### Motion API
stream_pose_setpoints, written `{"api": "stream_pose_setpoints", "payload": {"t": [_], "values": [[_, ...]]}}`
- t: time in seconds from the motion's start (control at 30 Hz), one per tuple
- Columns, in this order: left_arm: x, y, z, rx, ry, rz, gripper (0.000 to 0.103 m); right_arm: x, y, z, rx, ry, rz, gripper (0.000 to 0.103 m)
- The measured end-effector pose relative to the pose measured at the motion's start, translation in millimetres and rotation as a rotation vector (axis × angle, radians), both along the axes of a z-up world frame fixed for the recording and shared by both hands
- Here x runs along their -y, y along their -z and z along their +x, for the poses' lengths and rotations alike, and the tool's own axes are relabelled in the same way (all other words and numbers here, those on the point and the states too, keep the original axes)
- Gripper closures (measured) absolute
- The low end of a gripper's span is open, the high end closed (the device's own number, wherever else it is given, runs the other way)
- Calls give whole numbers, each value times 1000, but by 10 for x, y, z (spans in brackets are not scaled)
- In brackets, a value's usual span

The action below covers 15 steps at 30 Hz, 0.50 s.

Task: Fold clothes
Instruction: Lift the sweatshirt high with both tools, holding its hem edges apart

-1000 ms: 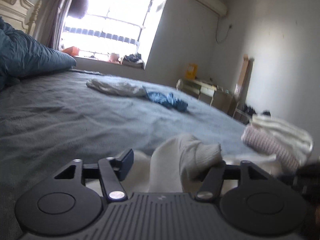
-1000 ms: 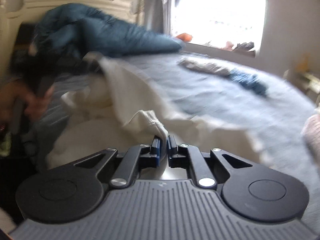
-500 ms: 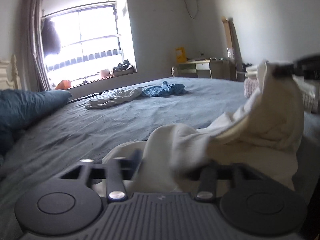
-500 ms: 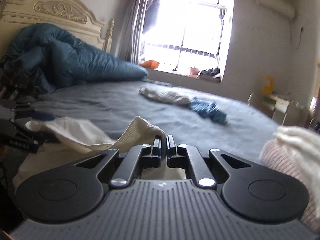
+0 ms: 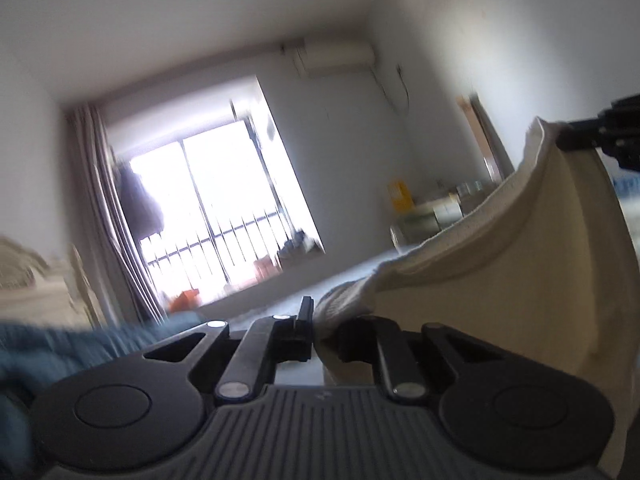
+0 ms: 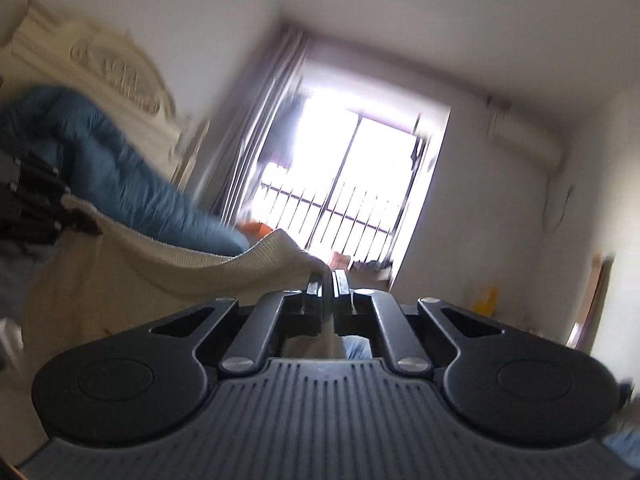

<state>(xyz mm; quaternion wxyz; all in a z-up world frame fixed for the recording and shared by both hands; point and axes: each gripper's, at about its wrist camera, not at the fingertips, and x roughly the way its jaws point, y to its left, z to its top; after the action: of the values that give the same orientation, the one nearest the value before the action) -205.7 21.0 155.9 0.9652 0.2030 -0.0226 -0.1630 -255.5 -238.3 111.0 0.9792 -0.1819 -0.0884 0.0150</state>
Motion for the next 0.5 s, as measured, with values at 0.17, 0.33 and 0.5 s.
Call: {"api": "stream_pose_setpoints", "payload": {"t": [0.17, 0.33, 0.5], "values": [[-28, -636, -434, 139, 9, -31, 91, 39, -480, -330, 135, -44, 21, 100], [33, -1104, -799, 246, 11, -30, 91, -15, -797, -613, 259, -56, -15, 100], [225, -1314, -838, 317, -12, 17, 91, 5, -1028, -620, 332, -40, -46, 100]]}}
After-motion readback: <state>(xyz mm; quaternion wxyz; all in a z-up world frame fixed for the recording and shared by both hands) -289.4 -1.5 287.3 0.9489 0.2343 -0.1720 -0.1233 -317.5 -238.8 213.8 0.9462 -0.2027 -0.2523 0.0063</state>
